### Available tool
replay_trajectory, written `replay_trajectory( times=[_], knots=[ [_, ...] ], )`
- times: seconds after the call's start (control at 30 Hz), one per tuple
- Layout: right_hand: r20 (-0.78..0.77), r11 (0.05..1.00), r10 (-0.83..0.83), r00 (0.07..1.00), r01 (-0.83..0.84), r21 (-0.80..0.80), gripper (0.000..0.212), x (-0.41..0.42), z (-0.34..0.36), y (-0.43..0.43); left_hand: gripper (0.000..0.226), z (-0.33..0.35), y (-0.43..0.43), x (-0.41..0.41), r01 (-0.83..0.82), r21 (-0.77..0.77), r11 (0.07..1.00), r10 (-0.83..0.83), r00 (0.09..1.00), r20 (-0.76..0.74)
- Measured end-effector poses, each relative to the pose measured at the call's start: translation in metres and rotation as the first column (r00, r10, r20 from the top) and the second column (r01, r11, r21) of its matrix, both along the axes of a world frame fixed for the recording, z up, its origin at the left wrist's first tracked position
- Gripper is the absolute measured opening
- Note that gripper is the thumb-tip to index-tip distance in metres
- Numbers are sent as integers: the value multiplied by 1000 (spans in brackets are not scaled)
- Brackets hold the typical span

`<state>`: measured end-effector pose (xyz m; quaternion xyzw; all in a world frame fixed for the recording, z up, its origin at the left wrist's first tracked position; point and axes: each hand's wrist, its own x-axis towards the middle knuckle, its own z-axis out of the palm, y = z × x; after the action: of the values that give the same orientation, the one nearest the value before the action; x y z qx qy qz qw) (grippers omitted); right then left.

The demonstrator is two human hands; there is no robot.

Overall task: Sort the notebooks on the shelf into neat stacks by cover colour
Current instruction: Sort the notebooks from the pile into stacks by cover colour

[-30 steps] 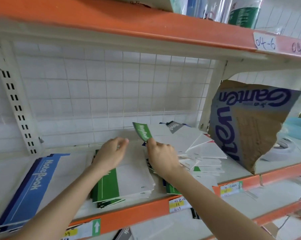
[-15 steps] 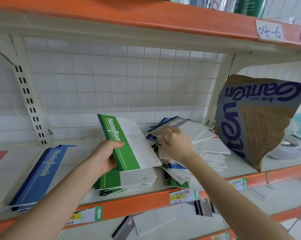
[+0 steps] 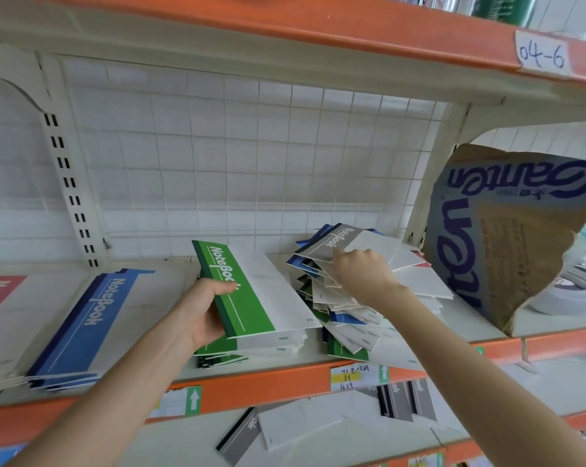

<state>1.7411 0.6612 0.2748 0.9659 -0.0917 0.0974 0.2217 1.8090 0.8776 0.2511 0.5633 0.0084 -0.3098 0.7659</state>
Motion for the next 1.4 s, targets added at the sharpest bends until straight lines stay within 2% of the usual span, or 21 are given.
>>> replay_trajectory(
  times=[0.07, 0.13, 0.2, 0.3, 0.37, 0.4, 0.43, 0.5, 0.57, 0.6, 0.67, 0.73, 0.8, 0.97, 1.07, 1.2, 1.27, 1.33, 1.4],
  knots=[
    [18, 995, -26, 999, 24, 92, 26, -5, 1, -3, 24, 0, 1, -2, -9, -24, 1000, 9, 1000, -29],
    [41, 990, 14, 999, -20, 141, 23, -10, -2, -3, 24, 0, 0, -3, -22, -44, 999, 20, 998, -51],
    [174, 960, 246, 954, -264, 90, 23, -18, -10, 3, 25, 1, -1, -4, -29, -38, 999, 27, 998, -54],
    [298, 805, 550, 780, -590, 60, 24, -27, -31, 20, 26, 2, -6, -9, 13, 7, 1000, -13, 999, -33],
    [261, 697, 666, 699, -708, 117, 28, -28, -43, 32, 17, 3, -9, -15, 8, 70, 998, -9, 1000, 8],
    [252, 664, 682, 686, -726, 181, 26, -29, -42, 36, 14, 3, -9, -17, -8, 90, 996, 7, 1000, 19],
    [286, 640, 678, 677, -735, 224, 25, -30, -41, 35, 14, 3, -8, -18, -23, 102, 995, 21, 1000, 21],
    [385, 689, 566, 729, -675, 265, 33, -28, -32, 29, 13, 1, -5, -16, -43, 102, 994, 41, 999, 23],
    [435, 805, 285, 854, -460, 375, 43, -20, -19, 17, 9, 1, -1, -13, -66, 107, 992, 64, 998, 29],
    [392, 844, 113, 913, -297, 446, 42, -13, -16, 10, 8, 1, 0, -12, -76, 108, 991, 73, 997, 30],
    [182, 839, -147, 972, 25, 544, 43, 0, -13, -2, 8, 2, 1, -13, -84, 99, 992, 81, 996, 29],
    [28, 836, -215, 976, 170, 522, 45, 9, -12, -8, 11, 2, 2, -15, -81, 93, 992, 78, 996, 37],
    [-16, 840, -236, 972, 212, 500, 41, 12, -10, -9, 18, 1, 5, -16, -83, 94, 992, 79, 996, 48],
    [24, 932, -183, 983, 166, 323, 29, 3, -6, 0, 18, -2, 10, -17, -89, 95, 992, 85, 995, 49],
    [76, 922, -187, 979, 148, 357, 24, -4, -6, 2, 18, -3, 12, -18, -81, 89, 993, 77, 996, 43],
    [135, 947, -181, 974, 136, 290, 16, -13, -5, 0, 22, -6, 12, -19, -71, 89, 994, 67, 997, 45],
    [194, 944, -157, 968, 89, 319, 12, -17, -8, -3, 24, -7, 10, -19, -73, 78, 994, 69, 996, 52],
    [275, 925, 0, 962, -104, 364, 14, -23, -16, -2, 26, -8, 9, -20, -72, 63, 995, 69, 996, 51],
    [344, 836, 293, 892, -413, 360, 22, -30, -27, 5, 27, -9, 6, -20, -60, 54, 997, 59, 998, 27]
  ],
)
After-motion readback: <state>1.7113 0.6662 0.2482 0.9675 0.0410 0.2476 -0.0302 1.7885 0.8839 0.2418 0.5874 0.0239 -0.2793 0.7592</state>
